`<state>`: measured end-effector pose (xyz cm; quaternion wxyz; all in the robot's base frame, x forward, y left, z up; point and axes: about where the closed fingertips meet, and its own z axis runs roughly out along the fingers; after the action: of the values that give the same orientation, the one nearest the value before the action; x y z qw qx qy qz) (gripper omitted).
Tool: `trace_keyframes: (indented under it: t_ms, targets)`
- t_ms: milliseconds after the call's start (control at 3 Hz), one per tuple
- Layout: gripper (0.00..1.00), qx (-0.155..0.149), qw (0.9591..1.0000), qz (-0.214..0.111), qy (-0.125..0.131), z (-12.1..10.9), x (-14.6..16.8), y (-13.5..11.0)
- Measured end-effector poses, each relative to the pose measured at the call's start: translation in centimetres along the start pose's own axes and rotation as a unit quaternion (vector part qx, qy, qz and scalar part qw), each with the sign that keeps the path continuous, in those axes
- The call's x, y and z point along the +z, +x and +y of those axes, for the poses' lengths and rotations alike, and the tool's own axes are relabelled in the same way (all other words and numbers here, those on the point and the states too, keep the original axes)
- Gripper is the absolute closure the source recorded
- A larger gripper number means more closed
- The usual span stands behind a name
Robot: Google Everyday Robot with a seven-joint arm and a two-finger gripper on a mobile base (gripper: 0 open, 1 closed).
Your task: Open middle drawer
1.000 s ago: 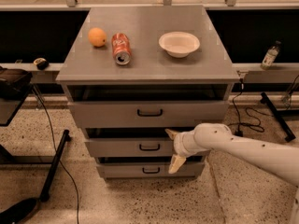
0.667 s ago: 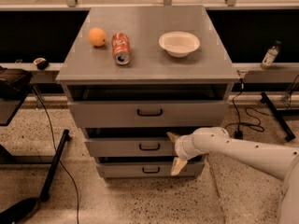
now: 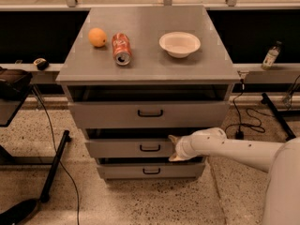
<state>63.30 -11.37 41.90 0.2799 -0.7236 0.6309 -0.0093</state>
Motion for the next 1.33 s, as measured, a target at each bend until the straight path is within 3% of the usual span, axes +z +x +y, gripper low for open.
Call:
trace_keyframes:
  t_ms: [333, 1000, 1333]
  targets:
    - [0.51, 0.002, 1.0, 0.001, 0.003, -0.3, -0.3, -0.1]
    - [0.06, 0.002, 1.0, 0.001, 0.003, -1.0, -1.4, -0.6]
    - [0.0, 0.005, 0.9992, -0.003, -0.039, 1.9, -1.7, -1.6]
